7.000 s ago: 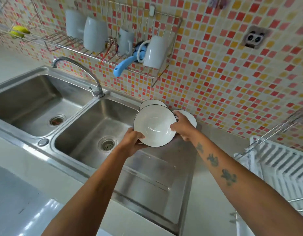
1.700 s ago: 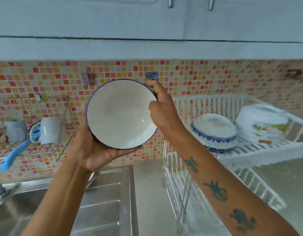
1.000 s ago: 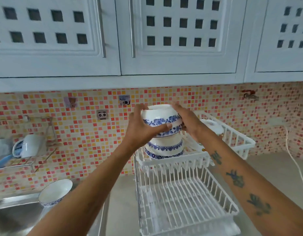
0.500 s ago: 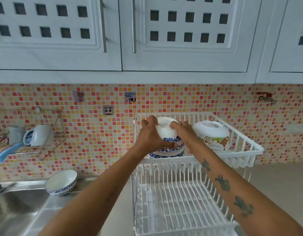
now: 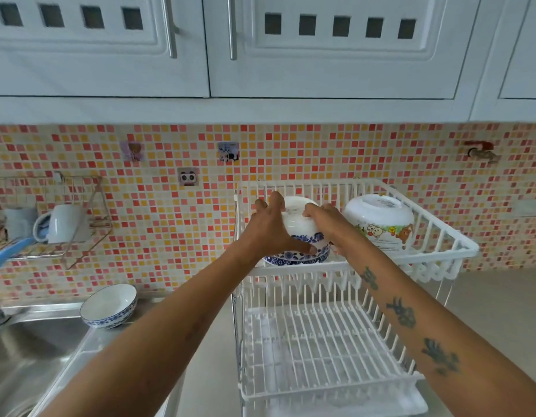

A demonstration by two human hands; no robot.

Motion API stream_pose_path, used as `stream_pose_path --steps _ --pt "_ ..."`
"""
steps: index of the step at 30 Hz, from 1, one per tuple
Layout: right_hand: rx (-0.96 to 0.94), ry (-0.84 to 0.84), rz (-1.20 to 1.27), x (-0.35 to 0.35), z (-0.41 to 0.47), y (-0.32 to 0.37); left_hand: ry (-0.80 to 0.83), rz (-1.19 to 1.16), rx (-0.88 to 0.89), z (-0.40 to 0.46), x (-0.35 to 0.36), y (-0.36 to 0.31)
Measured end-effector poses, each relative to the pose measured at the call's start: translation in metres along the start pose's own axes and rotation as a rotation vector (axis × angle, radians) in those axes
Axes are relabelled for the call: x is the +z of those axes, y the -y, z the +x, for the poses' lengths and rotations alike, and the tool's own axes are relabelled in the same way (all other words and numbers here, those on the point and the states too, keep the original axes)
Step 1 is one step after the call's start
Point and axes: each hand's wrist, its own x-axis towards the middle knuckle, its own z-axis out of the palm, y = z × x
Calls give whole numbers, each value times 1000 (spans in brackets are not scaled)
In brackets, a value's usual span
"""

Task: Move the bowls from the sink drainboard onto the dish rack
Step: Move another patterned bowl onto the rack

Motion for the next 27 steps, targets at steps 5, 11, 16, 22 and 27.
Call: stream_pose_path --steps 5,11,16,22,27 --pt "1 -14 -22 3 0 1 23 -1 -27 2 3 3" --pt "18 -55 -126 9 1 2 94 -19 -69 3 2 4" --pt "-263 -291 -248 23 -15 17 3 -132 -1 -1 -11 5" --pt "-575 -365 -9 75 -47 62 -154 -292 -13 -12 -67 28" --pt "-645 -184 46 136 -61 96 -265 -307 -156 -28 -111 94"
